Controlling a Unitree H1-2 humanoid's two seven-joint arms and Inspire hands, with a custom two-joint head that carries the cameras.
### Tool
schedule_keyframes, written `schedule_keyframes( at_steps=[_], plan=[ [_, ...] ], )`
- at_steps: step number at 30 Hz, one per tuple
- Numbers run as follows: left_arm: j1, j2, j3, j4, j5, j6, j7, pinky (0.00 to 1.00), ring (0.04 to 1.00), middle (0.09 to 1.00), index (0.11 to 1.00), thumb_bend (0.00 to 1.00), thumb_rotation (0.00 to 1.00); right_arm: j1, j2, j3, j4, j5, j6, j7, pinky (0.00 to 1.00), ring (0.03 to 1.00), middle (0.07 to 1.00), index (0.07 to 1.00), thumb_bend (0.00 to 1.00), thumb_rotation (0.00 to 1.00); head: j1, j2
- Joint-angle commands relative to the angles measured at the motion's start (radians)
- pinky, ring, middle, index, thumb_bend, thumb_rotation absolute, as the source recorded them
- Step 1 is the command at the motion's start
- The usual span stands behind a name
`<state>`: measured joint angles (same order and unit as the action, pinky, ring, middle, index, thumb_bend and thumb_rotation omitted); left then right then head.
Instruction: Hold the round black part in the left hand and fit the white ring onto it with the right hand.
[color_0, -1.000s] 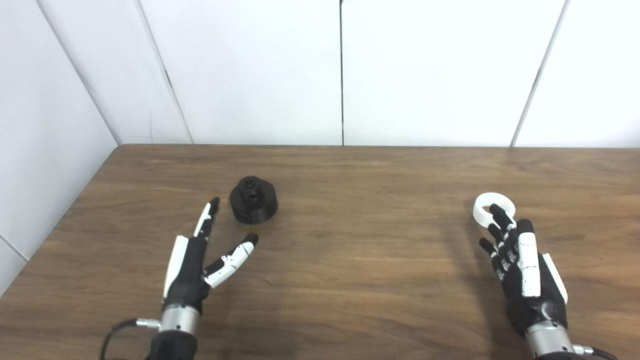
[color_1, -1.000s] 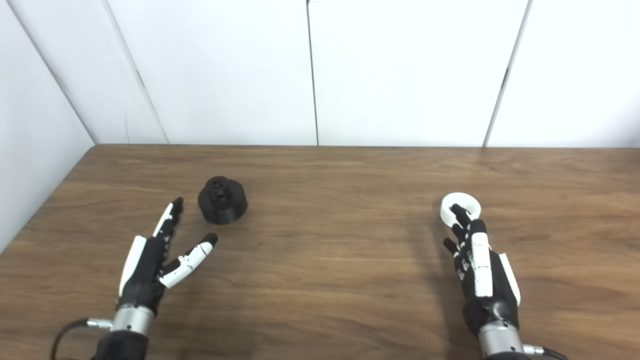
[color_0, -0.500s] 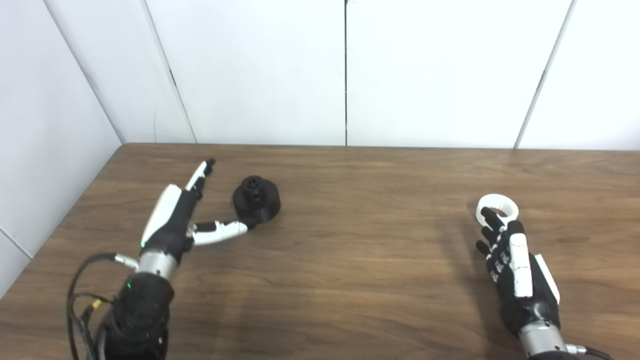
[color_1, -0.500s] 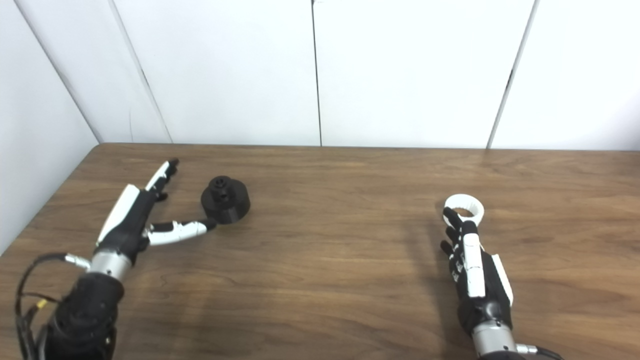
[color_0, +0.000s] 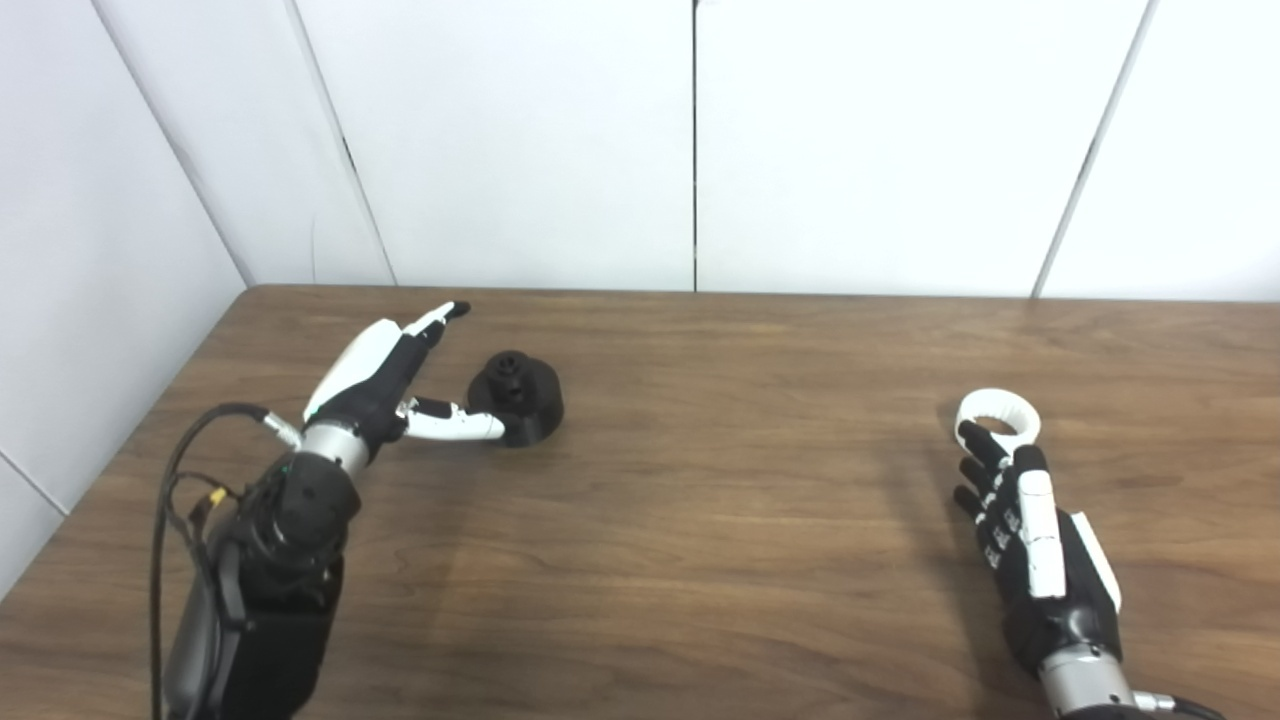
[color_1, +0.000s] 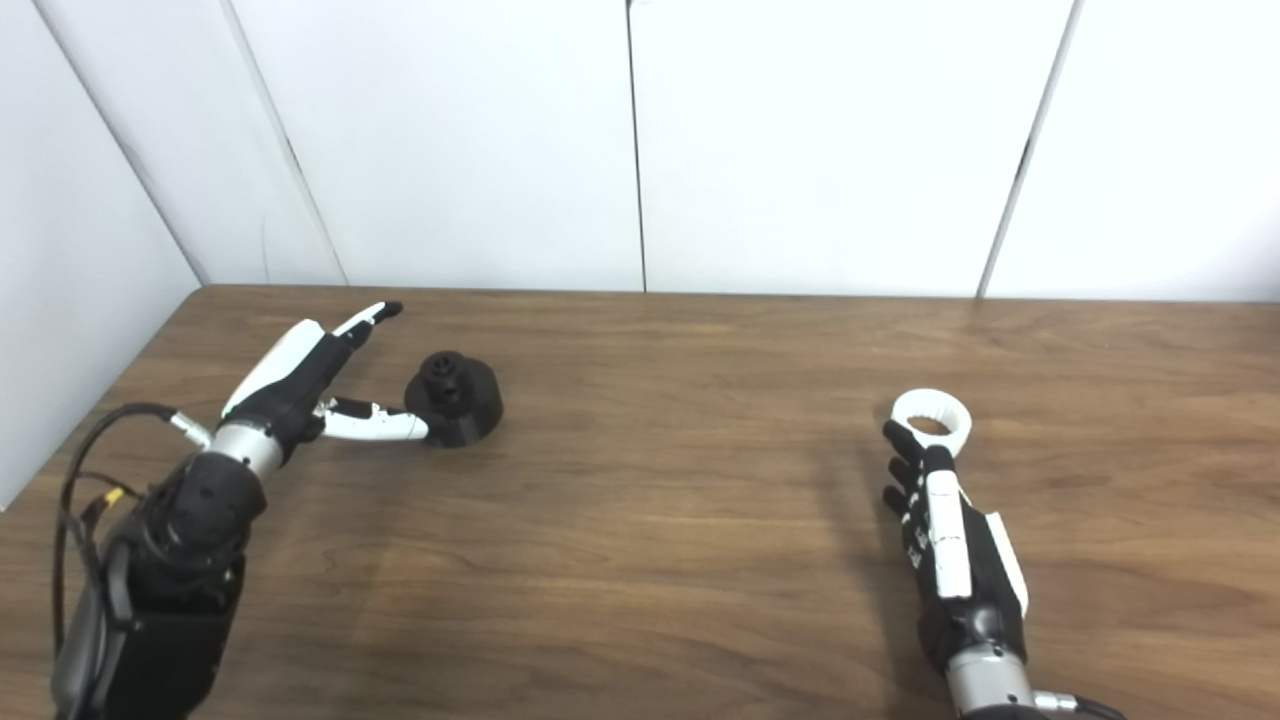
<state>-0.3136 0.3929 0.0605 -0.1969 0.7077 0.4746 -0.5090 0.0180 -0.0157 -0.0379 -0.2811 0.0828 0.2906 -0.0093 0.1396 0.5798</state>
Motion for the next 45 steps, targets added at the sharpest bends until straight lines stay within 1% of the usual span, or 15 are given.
schedule_keyframes(
  at_steps=[1,4,7,11,15,17,19,23,26,30,32,38,42,45],
  plan=[
    [-0.069,0.043,-0.012,0.013,0.018,-0.005,-0.006,1.00,1.000,0.996,0.955,0.98,0.28,-0.013,0.007,0.003,-0.028,-0.001,-0.047,0.003,0.95,0.955,0.954,0.875,0.55,1.00,-0.001,0.000],
    [-0.094,0.065,-0.029,0.046,0.019,-0.005,-0.036,1.00,1.000,0.991,0.934,0.97,0.24,-0.009,0.010,0.002,-0.028,-0.004,-0.050,0.000,0.96,0.955,0.953,0.871,0.55,1.00,-0.004,-0.001],
    [-0.118,0.080,-0.036,0.074,0.027,-0.005,-0.074,1.00,1.000,0.990,0.924,0.97,0.22,-0.007,0.011,0.000,-0.030,-0.003,-0.047,-0.001,0.96,0.957,0.952,0.869,0.55,1.00,-0.004,-0.002],
    [-0.143,0.101,-0.045,0.099,0.026,-0.005,-0.115,1.00,1.000,0.990,0.917,1.00,0.26,-0.003,0.010,-0.002,-0.026,-0.002,-0.055,0.001,0.97,0.963,0.954,0.874,0.56,1.00,-0.002,-0.001],
    [-0.170,0.111,-0.047,0.138,0.052,-0.005,-0.157,0.99,1.000,1.000,0.931,1.00,0.25,0.001,0.012,-0.001,-0.025,-0.006,-0.057,-0.002,0.96,0.955,0.947,0.868,0.56,1.00,-0.004,-0.002],
    [-0.181,0.122,-0.056,0.154,0.058,-0.005,-0.172,0.97,1.000,1.000,0.935,1.00,0.25,0.002,0.013,-0.002,-0.025,-0.004,-0.056,-0.001,0.96,0.956,0.949,0.868,0.56,1.00,-0.004,-0.002],
    [-0.191,0.131,-0.064,0.167,0.064,-0.005,-0.189,0.98,1.000,1.000,0.937,1.00,0.25,0.003,0.015,-0.002,-0.025,0.000,-0.055,-0.001,0.96,0.957,0.951,0.869,0.56,1.00,-0.005,-0.003],
    [-0.212,0.154,-0.090,0.198,0.059,-0.005,-0.190,0.99,1.000,0.996,0.921,1.00,0.23,0.005,0.016,-0.002,-0.023,0.001,-0.059,-0.001,0.96,0.956,0.950,0.872,0.56,1.00,-0.011,-0.005],
    [-0.226,0.159,-0.102,0.222,0.060,-0.005,-0.185,0.99,1.000,0.984,0.910,1.00,0.23,0.007,0.011,-0.001,-0.025,-0.006,-0.063,0.000,0.95,0.960,0.951,0.877,0.56,1.00,-0.013,-0.004],
    [-0.240,0.177,-0.135,0.247,0.046,-0.007,-0.171,0.98,1.000,0.982,0.913,1.00,0.26,0.011,0.010,-0.004,-0.025,-0.007,-0.064,-0.002,0.95,0.963,0.951,0.879,0.58,1.00,-0.013,-0.004],
    [-0.249,0.182,-0.149,0.265,0.043,-0.007,-0.168,0.98,1.000,0.984,0.919,1.00,0.27,0.012,0.013,-0.004,-0.029,-0.010,-0.059,-0.007,0.95,0.957,0.948,0.876,0.58,1.00,-0.014,-0.005],
    [-0.268,0.179,-0.160,0.296,0.043,-0.006,-0.162,0.99,1.000,0.995,0.918,1.00,0.24,0.013,0.014,-0.004,-0.026,-0.005,-0.064,-0.007,0.95,0.960,0.952,0.880,0.57,1.00,-0.016,-0.008],
    [-0.276,0.183,-0.173,0.304,0.034,-0.007,-0.161,0.99,1.000,1.000,0.926,1.00,0.25,0.015,0.017,-0.006,-0.025,-0.004,-0.067,-0.009,0.95,0.956,0.948,0.875,0.58,1.00,-0.018,-0.008],
    [-0.280,0.183,-0.182,0.310,0.026,-0.007,-0.152,1.00,1.000,0.997,0.936,1.00,0.25,0.016,0.015,-0.003,-0.024,-0.005,-0.071,-0.006,0.95,0.960,0.951,0.879,0.57,1.00,-0.021,-0.009]
  ],
)
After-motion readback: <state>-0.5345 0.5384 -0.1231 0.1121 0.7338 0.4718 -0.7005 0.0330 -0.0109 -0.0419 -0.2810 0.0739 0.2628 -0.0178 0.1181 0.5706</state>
